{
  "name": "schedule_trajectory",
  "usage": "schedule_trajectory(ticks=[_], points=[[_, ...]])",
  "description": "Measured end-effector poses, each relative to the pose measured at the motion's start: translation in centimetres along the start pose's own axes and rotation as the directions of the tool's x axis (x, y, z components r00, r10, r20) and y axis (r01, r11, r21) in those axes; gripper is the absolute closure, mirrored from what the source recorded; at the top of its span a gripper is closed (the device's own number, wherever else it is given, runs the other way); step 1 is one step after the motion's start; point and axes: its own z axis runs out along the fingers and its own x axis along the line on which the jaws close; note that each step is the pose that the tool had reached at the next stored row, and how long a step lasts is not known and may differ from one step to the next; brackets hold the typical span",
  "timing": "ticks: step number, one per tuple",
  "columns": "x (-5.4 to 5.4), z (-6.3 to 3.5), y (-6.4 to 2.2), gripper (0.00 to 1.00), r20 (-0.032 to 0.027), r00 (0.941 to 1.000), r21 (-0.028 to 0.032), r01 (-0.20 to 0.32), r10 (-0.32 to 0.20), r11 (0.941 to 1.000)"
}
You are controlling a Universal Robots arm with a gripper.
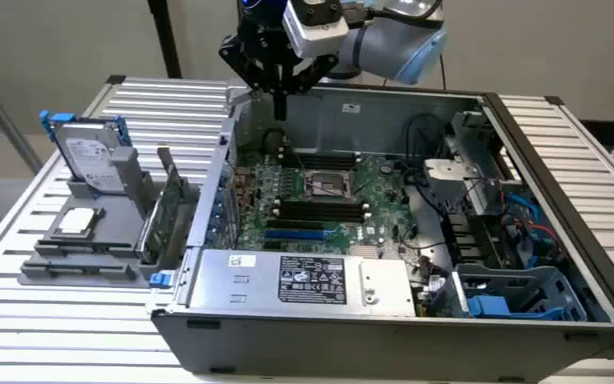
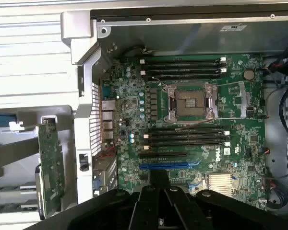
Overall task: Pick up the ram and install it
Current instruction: 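Reach for the ram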
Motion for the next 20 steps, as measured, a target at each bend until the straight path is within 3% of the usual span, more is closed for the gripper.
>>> schedule_trajectory(ticks=[14, 20], points=[[0.1, -0.03, -0.05, 1.0, -0.0002, 1.0, 0.0004, 0.0, 0.0, 1.0], [2.5, -0.1, -0.97, 1.0, 0.0, 1.0, 0.0, 0.0, 0.0, 1.0]])
